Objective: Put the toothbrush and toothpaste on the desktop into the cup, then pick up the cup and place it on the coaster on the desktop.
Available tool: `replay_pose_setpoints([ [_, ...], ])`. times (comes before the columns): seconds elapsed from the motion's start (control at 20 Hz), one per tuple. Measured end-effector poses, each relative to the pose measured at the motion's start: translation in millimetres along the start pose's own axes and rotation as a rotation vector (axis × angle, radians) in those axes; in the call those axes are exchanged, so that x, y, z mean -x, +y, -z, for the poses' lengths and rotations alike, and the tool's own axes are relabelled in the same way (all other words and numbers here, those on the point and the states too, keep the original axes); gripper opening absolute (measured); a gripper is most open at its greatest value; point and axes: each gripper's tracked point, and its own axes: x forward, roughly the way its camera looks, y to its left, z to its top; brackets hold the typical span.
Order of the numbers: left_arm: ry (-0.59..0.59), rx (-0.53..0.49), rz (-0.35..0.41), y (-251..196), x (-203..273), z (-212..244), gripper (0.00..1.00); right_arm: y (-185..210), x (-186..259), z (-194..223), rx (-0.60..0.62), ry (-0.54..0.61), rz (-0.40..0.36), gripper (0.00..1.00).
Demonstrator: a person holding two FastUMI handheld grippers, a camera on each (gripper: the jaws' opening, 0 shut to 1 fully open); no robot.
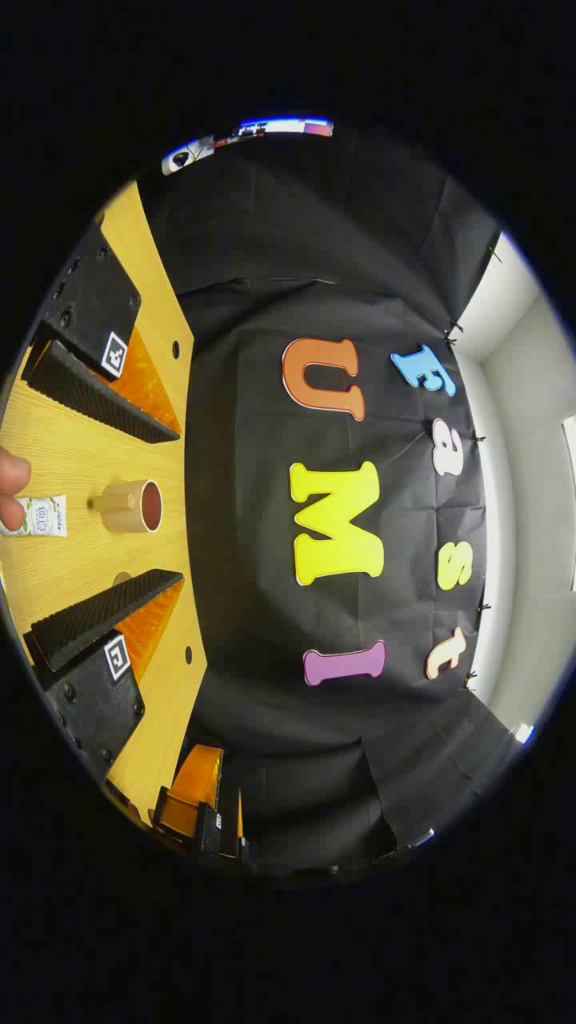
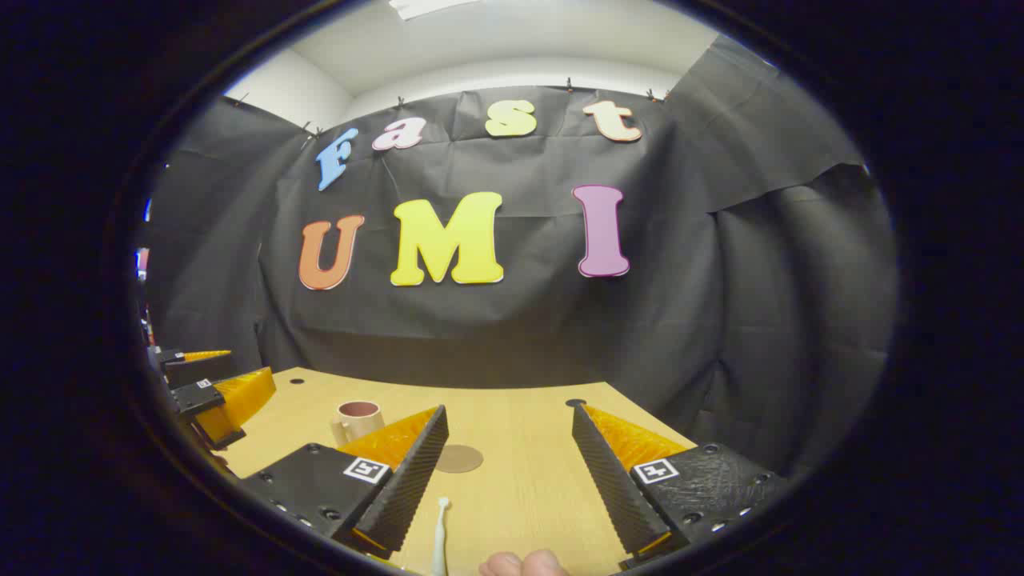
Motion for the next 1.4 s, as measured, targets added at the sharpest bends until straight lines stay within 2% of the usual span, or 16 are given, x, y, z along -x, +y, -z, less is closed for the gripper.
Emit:
replay_pose_setpoints([
  [0.85, 0.032, 0.017, -0.011, 1.3, -3.1, 10.7, 1.0, -0.3, -2.3, -1.1, 0.006, -0.011, 0.007, 0.95],
  [1.4, 0.075, 0.012, 0.004, -0.3, -1.8, 20.0, 1.0, 5.8, 1.5, 20.4, 0.005, 0.05, -0.003, 0.94],
])
